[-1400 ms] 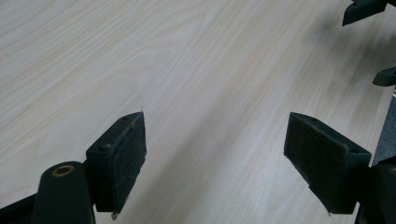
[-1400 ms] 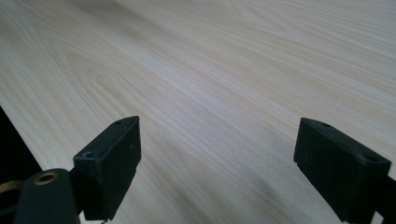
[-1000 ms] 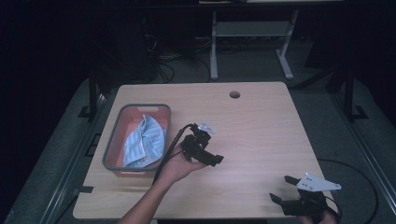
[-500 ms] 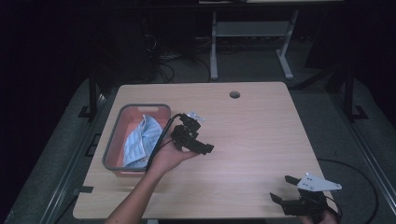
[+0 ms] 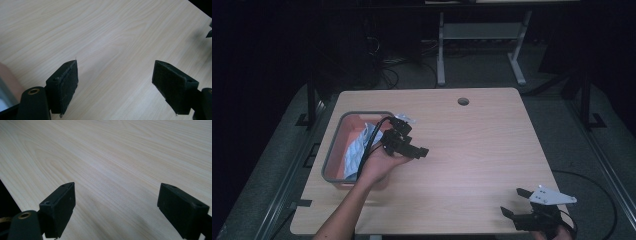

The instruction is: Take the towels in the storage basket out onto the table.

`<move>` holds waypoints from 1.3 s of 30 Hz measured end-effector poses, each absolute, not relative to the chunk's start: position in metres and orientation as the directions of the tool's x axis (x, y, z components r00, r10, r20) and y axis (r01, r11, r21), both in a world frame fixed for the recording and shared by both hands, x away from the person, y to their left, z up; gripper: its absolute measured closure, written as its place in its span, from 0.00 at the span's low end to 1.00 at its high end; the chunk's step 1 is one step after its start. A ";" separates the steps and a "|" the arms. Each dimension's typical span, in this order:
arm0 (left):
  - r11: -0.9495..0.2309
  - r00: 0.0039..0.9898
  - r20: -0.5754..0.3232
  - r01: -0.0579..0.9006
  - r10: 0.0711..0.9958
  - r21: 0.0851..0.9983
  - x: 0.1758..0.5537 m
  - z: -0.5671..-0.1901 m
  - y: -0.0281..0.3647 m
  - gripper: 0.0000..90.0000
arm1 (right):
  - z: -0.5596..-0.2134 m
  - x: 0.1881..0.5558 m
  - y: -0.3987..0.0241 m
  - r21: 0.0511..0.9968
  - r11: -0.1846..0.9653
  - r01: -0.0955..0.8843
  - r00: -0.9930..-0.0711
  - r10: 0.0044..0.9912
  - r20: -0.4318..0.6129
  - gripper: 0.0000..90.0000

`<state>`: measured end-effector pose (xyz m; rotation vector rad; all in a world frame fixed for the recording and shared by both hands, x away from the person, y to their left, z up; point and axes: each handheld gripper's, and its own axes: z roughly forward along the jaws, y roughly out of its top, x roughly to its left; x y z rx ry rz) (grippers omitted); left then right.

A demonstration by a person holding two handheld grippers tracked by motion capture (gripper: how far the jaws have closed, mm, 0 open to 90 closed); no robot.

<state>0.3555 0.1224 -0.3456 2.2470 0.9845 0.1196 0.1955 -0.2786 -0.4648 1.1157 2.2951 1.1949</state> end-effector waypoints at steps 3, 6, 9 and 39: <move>-0.476 0.703 -0.183 0.626 0.688 0.617 0.356 -0.344 0.130 0.23 | -0.465 0.196 -0.278 0.799 0.347 0.491 -0.644 0.762 0.064 0.16; -0.463 0.693 -0.189 0.633 0.696 0.620 0.357 -0.342 0.137 0.23 | -0.465 0.196 -0.278 0.796 0.356 0.489 -0.645 0.762 0.055 0.16; -0.450 0.681 -0.197 0.645 0.705 0.618 0.359 -0.340 0.145 0.23 | -0.465 0.197 -0.278 0.796 0.354 0.492 -0.644 0.762 0.059 0.16; -0.282 0.477 -0.203 0.757 0.855 0.590 0.372 -0.344 0.238 0.24 | -0.465 0.197 -0.280 0.798 0.349 0.492 -0.638 0.768 0.058 0.16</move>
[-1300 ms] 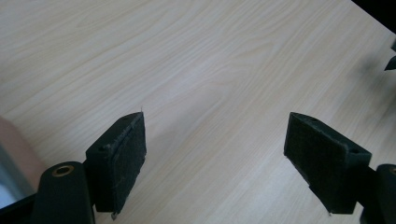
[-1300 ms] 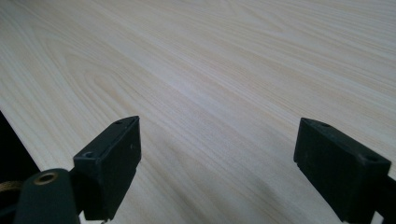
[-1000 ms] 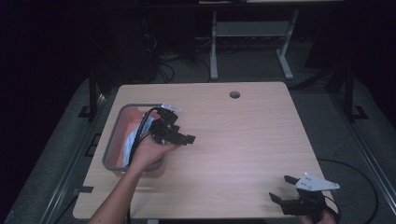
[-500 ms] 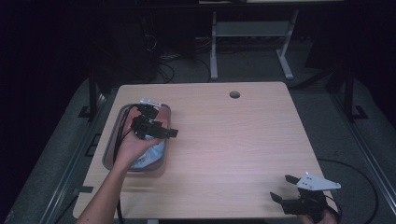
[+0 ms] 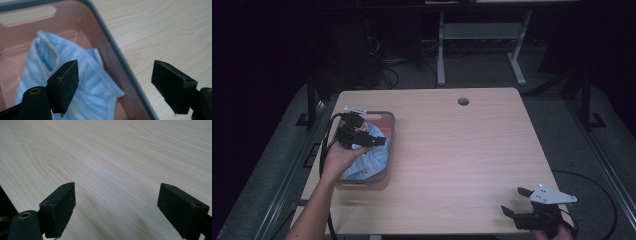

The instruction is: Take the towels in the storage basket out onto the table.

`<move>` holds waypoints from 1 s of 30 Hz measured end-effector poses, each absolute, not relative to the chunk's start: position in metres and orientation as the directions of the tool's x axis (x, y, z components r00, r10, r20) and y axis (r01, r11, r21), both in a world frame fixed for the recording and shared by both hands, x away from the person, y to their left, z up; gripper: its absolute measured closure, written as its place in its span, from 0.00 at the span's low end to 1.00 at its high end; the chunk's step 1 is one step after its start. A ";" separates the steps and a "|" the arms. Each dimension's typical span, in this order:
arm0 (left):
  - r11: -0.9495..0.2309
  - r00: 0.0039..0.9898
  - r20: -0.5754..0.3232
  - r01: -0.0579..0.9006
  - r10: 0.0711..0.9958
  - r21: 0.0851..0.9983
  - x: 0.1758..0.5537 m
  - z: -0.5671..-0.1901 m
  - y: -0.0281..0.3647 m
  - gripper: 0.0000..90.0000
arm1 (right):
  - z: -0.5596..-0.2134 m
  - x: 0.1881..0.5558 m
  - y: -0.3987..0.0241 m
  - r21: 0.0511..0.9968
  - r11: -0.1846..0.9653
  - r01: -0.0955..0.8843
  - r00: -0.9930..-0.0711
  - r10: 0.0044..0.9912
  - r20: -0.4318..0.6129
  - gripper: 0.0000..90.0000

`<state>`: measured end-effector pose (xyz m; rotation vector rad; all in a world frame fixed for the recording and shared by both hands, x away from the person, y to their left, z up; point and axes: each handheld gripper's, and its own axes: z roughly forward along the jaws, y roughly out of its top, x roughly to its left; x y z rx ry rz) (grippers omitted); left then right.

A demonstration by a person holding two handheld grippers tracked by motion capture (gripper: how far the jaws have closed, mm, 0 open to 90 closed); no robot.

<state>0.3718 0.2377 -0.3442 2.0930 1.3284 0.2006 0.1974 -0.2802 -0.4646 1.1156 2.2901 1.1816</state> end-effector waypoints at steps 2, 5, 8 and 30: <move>-0.271 0.458 -0.196 0.764 0.867 0.585 0.372 -0.347 0.243 0.24 | -0.465 0.198 -0.280 0.796 0.352 0.493 -0.641 0.766 0.058 0.16; -0.254 0.431 -0.193 0.776 0.881 0.577 0.373 -0.351 0.250 0.24 | -0.465 0.198 -0.279 0.795 0.359 0.489 -0.645 0.763 0.052 0.16; -0.241 0.405 -0.188 0.791 0.895 0.562 0.374 -0.356 0.256 0.24 | -0.465 0.198 -0.279 0.795 0.355 0.492 -0.643 0.763 0.057 0.16; -0.290 0.329 -0.073 0.901 0.941 0.321 0.400 -0.411 0.253 0.28 | -0.464 0.197 -0.280 0.795 0.357 0.490 -0.644 0.763 0.054 0.16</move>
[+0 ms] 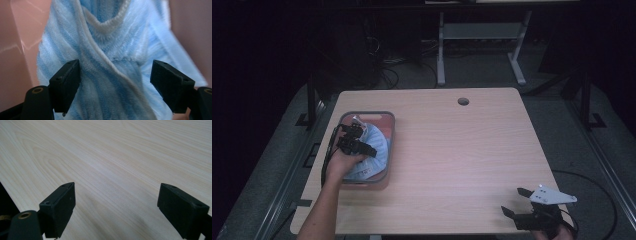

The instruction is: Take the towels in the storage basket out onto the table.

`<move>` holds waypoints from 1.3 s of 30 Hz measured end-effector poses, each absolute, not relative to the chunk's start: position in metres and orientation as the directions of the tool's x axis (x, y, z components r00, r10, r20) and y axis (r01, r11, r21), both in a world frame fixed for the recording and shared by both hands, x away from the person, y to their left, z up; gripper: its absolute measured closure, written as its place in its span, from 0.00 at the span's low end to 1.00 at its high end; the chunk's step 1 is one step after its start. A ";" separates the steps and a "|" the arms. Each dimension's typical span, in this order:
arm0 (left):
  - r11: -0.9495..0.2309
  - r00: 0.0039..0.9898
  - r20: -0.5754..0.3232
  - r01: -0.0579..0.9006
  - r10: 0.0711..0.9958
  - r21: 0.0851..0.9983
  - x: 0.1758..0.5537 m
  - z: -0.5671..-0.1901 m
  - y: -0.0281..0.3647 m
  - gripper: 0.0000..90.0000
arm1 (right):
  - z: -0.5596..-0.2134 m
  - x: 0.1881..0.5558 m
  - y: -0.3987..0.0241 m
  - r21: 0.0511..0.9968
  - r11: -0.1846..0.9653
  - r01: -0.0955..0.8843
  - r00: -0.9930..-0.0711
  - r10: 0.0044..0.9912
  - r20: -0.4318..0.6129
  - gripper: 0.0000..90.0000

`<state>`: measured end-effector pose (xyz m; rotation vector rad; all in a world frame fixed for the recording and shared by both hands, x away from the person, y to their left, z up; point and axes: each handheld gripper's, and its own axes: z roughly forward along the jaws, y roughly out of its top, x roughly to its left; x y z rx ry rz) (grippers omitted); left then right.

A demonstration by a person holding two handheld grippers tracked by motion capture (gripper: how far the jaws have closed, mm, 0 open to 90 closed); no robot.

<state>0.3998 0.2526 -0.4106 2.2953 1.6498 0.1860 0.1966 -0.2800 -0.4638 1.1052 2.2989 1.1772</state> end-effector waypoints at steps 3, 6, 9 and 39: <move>-0.326 0.355 -0.047 0.898 0.934 0.294 0.402 -0.413 0.250 0.29 | -0.464 0.197 -0.280 0.796 0.357 0.488 -0.646 0.761 0.054 0.16; -0.365 0.381 -0.006 0.890 0.924 0.272 0.401 -0.417 0.246 0.31 | -0.464 0.197 -0.278 0.794 0.361 0.490 -0.648 0.760 0.054 0.16; -0.383 0.387 0.036 0.887 0.921 0.257 0.400 -0.420 0.242 0.36 | -0.464 0.197 -0.277 0.794 0.365 0.487 -0.650 0.758 0.050 0.16; -0.368 0.380 0.013 0.887 0.925 0.280 0.393 -0.407 0.256 0.70 | -0.463 0.196 -0.278 0.800 0.365 0.477 -0.651 0.758 0.042 0.16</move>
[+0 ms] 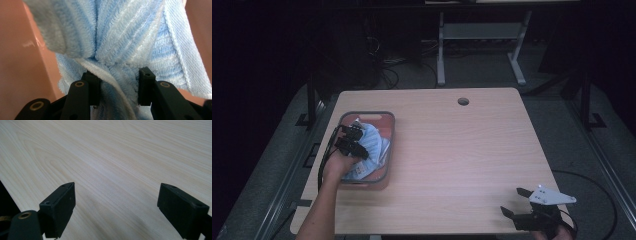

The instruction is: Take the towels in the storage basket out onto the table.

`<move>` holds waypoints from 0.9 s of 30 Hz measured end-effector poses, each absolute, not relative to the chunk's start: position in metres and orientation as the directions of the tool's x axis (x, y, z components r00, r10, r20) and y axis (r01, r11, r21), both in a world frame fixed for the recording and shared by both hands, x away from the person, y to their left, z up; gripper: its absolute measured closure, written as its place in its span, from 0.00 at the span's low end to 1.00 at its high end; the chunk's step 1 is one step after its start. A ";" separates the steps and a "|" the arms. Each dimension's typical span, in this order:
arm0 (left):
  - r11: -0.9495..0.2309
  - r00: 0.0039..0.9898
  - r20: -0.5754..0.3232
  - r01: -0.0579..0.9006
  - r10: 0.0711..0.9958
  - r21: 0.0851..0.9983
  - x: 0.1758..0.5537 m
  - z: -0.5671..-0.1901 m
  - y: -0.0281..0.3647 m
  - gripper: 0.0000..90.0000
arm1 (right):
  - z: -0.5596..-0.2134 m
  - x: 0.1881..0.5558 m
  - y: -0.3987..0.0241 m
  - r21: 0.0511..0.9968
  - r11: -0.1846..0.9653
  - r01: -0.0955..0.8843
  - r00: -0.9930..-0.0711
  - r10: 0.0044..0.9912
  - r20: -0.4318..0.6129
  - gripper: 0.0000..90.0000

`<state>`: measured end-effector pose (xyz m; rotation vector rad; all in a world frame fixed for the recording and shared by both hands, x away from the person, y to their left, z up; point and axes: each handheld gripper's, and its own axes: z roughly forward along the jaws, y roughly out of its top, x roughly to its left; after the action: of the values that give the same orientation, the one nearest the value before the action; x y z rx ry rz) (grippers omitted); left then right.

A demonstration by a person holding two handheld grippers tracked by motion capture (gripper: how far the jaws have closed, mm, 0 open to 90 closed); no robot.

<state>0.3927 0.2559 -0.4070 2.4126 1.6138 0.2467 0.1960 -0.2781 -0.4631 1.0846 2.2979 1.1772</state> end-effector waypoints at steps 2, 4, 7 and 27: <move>-0.368 0.382 0.008 0.884 0.924 0.289 0.391 -0.404 0.256 0.70 | -0.463 0.196 -0.278 0.800 0.365 0.477 -0.649 0.760 0.040 0.16; -0.361 0.380 -0.004 0.883 0.925 0.301 0.390 -0.401 0.257 0.70 | -0.463 0.196 -0.278 0.801 0.357 0.480 -0.644 0.764 0.046 0.16; -0.342 0.380 -0.038 0.868 0.924 0.360 0.385 -0.391 0.260 0.70 | -0.463 0.196 -0.279 0.799 0.355 0.485 -0.641 0.766 0.049 0.16; -0.272 0.384 -0.132 0.820 0.914 0.504 0.363 -0.349 0.270 0.68 | -0.463 0.196 -0.282 0.805 0.344 0.484 -0.631 0.774 0.049 0.16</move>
<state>0.3628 0.2703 -0.3491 2.1518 1.4866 0.2508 0.1959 -0.2821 -0.4628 1.1136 2.2707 1.1820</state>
